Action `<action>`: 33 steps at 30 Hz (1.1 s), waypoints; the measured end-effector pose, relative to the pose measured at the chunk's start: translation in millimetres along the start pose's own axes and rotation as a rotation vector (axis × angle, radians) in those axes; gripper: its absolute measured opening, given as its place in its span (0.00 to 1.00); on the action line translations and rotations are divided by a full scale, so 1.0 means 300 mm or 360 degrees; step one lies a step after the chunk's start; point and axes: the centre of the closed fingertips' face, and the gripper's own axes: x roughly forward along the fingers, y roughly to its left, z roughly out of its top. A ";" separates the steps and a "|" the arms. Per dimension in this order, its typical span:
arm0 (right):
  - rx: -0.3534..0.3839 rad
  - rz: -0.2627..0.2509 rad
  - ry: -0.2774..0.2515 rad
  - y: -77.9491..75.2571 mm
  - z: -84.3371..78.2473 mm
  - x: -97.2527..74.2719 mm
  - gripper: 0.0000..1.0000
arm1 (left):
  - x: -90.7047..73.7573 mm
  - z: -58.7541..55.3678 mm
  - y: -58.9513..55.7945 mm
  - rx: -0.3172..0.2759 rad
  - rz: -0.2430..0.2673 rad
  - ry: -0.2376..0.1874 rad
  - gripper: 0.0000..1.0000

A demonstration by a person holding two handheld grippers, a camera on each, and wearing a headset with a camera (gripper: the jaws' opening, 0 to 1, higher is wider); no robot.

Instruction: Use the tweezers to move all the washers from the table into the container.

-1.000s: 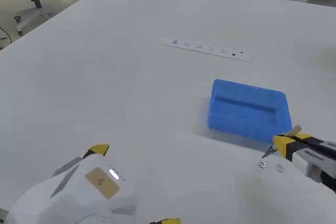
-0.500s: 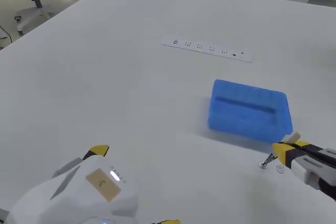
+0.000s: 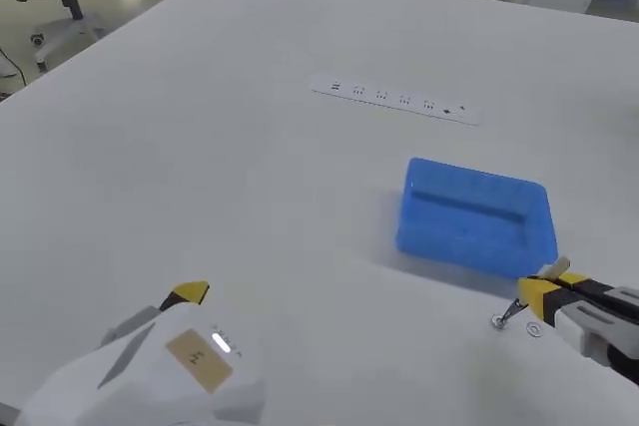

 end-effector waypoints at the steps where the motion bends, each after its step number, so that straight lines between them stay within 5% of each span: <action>1: 0.0004 0.0002 -0.0006 0.002 0.005 -0.002 0.01 | 0.000 0.000 0.000 -0.0001 0.0000 0.0000 0.94; 18: 0.0007 0.0001 -0.0121 0.000 0.130 -0.029 0.01 | -0.003 0.002 0.001 0.0001 0.0001 -0.0007 0.93; 33: -0.0028 -0.0015 -0.0237 -0.025 0.258 0.012 0.01 | -0.001 0.000 0.003 -0.0008 0.0003 -0.0002 0.93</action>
